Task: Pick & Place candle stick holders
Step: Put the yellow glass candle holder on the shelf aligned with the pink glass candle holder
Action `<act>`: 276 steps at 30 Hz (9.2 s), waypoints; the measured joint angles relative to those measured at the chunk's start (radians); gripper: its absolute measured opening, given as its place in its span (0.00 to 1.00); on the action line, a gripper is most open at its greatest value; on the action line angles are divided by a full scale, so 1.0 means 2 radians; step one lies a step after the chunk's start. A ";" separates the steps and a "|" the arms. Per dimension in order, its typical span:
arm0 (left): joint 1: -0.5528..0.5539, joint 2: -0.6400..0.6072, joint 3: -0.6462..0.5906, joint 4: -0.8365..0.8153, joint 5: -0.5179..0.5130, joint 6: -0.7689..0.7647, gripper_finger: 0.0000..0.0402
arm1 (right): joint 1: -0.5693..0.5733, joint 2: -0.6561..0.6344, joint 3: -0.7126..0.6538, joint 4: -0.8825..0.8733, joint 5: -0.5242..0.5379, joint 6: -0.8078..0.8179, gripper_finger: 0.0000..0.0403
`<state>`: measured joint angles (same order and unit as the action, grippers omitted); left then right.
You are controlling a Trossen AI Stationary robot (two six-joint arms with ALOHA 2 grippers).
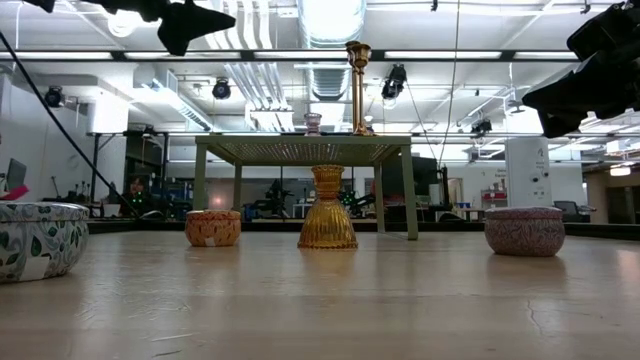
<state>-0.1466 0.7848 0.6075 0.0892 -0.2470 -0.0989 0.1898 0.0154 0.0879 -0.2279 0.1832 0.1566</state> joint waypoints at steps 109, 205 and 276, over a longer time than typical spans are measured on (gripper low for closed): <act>-0.084 0.362 -0.009 0.143 -0.217 -0.147 0.85 | 0.000 0.000 0.000 0.000 0.000 0.000 0.02; 0.011 0.551 0.111 0.247 -0.160 -0.098 0.33 | 0.000 0.000 0.000 0.000 0.000 0.000 0.02; 0.220 0.333 0.198 0.043 -0.043 -0.037 0.34 | 0.000 0.000 0.000 0.000 0.000 0.000 0.02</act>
<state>0.2926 1.4507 1.0035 0.1745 -0.3334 -0.1738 0.1896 0.0154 0.0875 -0.2279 0.1831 0.1566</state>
